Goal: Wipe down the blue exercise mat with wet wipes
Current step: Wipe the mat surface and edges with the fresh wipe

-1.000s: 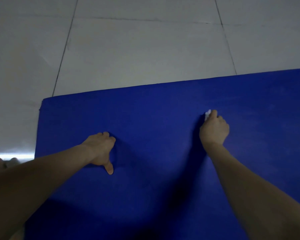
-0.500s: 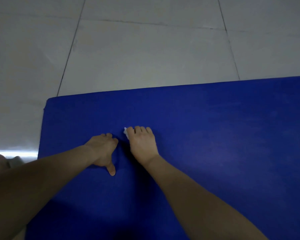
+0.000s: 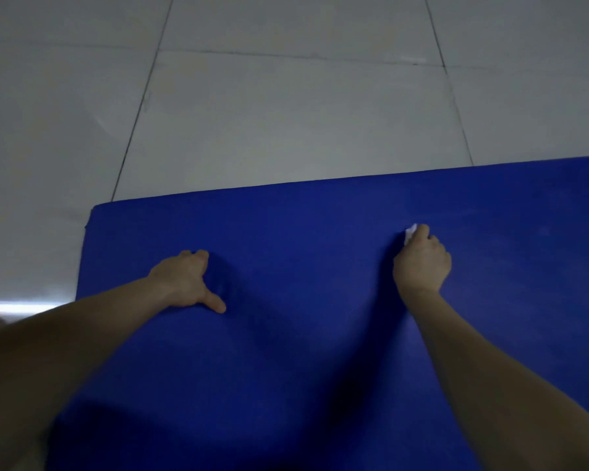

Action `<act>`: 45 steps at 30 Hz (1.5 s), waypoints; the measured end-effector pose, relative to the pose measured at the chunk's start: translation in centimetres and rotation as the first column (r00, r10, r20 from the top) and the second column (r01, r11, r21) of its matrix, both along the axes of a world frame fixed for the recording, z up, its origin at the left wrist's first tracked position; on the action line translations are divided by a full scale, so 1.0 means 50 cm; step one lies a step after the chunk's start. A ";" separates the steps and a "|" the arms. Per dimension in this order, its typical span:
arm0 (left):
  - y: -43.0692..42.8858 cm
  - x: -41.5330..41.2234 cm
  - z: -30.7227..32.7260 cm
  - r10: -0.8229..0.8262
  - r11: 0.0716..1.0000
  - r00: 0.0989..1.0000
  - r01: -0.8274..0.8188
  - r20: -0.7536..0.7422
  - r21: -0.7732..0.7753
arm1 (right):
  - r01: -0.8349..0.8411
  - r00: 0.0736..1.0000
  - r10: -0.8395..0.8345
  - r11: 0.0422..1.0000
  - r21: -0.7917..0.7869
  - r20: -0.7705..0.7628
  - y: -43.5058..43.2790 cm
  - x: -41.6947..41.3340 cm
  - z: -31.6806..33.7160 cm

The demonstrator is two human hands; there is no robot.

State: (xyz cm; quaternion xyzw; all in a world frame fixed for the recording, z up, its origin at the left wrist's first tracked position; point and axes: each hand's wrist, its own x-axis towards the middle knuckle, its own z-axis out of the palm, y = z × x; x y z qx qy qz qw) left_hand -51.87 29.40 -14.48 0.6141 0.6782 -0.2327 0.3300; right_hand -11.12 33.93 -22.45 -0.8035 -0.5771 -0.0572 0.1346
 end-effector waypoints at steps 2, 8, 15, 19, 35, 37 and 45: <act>0.005 0.001 0.000 -0.015 1.000 1.000 0.015 -0.008 -0.013 | -0.083 0.997 0.083 0.996 0.034 0.002 -0.004 -0.083 -0.005; 0.006 0.002 -0.008 -0.022 1.000 0.999 0.021 -0.033 -0.015 | -0.363 0.931 0.363 0.932 0.020 -0.034 -0.052 -0.365 0.011; 0.015 0.008 -0.009 -0.024 0.998 0.998 0.020 -0.063 -0.063 | -0.656 0.754 0.656 0.754 -0.003 0.001 -0.079 -0.452 0.021; 0.016 0.009 -0.010 -0.011 0.996 0.998 0.006 -0.063 -0.087 | -0.539 0.842 0.539 0.842 0.008 0.016 -0.010 -0.314 0.021; 0.019 0.011 -0.007 -0.042 0.996 0.997 0.037 -0.070 -0.076 | -0.189 0.982 0.189 0.982 -0.015 -0.015 0.071 -0.230 0.008; 0.018 0.012 -0.005 -0.041 0.996 0.996 0.036 -0.073 -0.078 | -0.275 0.961 0.273 0.961 -0.030 -0.039 0.044 -0.334 0.019; 0.027 0.021 -0.002 -0.036 0.992 0.995 0.025 -0.089 -0.121 | -0.662 0.749 0.662 0.749 0.017 -0.003 -0.018 -0.444 0.037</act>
